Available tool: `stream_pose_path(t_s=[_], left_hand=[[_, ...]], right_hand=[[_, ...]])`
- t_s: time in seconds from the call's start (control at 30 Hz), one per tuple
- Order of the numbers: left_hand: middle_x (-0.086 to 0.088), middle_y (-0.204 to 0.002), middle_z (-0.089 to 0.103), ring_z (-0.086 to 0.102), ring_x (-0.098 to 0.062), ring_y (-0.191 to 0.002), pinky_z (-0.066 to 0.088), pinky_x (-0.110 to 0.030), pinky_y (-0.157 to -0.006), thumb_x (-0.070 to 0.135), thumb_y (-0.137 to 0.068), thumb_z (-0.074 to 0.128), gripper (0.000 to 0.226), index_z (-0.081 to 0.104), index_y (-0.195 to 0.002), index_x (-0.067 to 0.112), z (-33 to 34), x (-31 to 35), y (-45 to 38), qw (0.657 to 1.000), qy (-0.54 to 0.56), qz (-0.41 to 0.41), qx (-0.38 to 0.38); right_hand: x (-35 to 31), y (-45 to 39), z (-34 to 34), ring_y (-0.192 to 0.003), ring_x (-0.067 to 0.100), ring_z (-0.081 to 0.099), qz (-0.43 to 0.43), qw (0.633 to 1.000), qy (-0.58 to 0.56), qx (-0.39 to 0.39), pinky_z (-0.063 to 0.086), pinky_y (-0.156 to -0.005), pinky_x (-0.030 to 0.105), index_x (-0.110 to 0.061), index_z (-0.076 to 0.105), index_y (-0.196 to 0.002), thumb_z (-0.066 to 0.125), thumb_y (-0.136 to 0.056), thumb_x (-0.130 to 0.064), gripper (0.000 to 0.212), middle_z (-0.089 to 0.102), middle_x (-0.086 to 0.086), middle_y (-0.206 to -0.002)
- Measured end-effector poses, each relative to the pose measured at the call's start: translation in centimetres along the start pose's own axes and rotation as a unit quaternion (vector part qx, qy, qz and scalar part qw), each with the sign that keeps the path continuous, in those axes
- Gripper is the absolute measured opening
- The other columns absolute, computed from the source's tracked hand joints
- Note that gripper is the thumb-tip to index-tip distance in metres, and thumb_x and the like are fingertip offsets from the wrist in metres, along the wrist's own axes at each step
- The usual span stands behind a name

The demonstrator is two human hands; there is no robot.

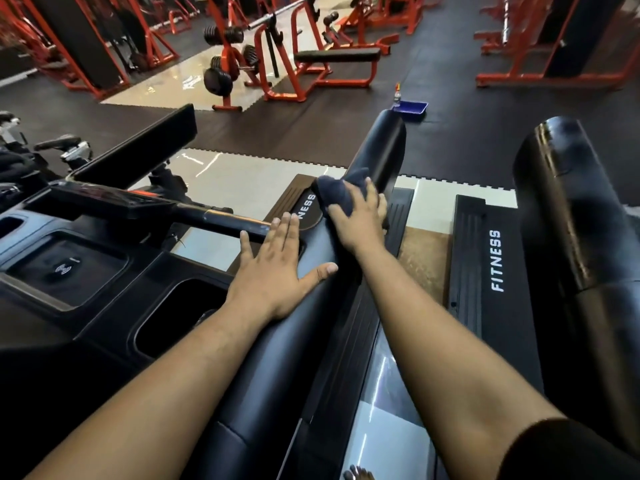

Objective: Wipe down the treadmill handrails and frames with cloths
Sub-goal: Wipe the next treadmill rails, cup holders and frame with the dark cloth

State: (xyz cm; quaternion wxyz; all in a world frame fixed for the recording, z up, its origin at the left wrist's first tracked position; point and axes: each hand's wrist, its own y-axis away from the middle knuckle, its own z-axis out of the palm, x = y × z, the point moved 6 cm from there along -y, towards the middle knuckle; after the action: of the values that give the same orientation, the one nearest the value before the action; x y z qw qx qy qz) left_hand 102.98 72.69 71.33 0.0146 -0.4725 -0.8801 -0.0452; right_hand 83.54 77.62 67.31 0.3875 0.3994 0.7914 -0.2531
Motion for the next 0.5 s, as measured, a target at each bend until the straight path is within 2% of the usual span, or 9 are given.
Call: stream_pose_path(t_s=[0.17, 0.23, 0.3, 0.4, 0.5], left_hand=[[0.0, -0.167, -0.031, -0.023, -0.013, -0.155, -0.016, -0.055, -0.124, 0.102, -0.057, -0.015, 0.127, -0.035, -0.153, 0.021, -0.4, 0.0, -0.1, 0.999, 0.03, -0.005, 0.013], [0.0, -0.167, -0.03, -0.023, -0.013, -0.155, -0.016, -0.056, -0.123, 0.103, -0.054, -0.017, 0.129, -0.035, -0.153, 0.022, -0.1, 0.0, -0.2, 1.0, 0.03, -0.003, 0.002], [0.002, -0.167, -0.03, -0.025, -0.011, -0.154, -0.015, -0.058, -0.123, 0.102, -0.053, -0.018, 0.13, -0.033, -0.155, 0.022, 0.1, 0.0, -0.5, 1.0, 0.015, -0.002, -0.008], [0.005, -0.168, -0.028, -0.029, -0.009, -0.153, -0.016, -0.061, -0.122, 0.099, -0.059, -0.017, 0.126, -0.027, -0.158, 0.023, 0.3, 0.1, -0.9, 0.999, -0.014, 0.005, -0.04], [0.005, -0.169, -0.025, -0.027, -0.009, -0.153, -0.018, -0.059, -0.122, 0.096, -0.065, -0.01, 0.121, -0.022, -0.16, 0.023, 0.2, 0.6, -1.9, 0.999, -0.014, 0.004, -0.041]], right_hand=[[-0.3, 7.7, 2.2, -0.155, 0.018, 0.002, -0.132, 0.991, 0.003, 0.01, 0.018, -0.117, 0.07, -0.056, 0.036, -0.142, 0.051, -0.082, -0.062, 0.061, 0.015, -0.016, -0.166], [0.1, 7.6, 2.4, -0.155, 0.015, 0.003, -0.154, 0.988, -0.003, 0.0, 0.018, -0.117, 0.071, -0.058, 0.036, -0.14, 0.053, -0.08, -0.063, 0.063, 0.018, -0.018, -0.165], [0.2, 4.2, 1.5, -0.155, 0.015, 0.003, -0.141, 0.99, -0.005, -0.001, 0.017, -0.116, 0.071, -0.057, 0.043, -0.142, 0.058, -0.08, -0.06, 0.063, 0.018, -0.017, -0.167], [0.0, -1.9, -0.6, -0.157, 0.02, -0.001, -0.044, 0.999, -0.021, -0.006, 0.019, -0.115, 0.075, -0.05, 0.045, -0.147, 0.065, -0.091, -0.05, 0.06, 0.008, -0.015, -0.171], [0.0, -2.1, -0.4, -0.157, 0.019, -0.004, -0.007, 1.0, -0.015, -0.003, 0.019, -0.113, 0.076, -0.05, 0.043, -0.148, 0.063, -0.093, -0.05, 0.059, 0.005, -0.017, -0.17]])
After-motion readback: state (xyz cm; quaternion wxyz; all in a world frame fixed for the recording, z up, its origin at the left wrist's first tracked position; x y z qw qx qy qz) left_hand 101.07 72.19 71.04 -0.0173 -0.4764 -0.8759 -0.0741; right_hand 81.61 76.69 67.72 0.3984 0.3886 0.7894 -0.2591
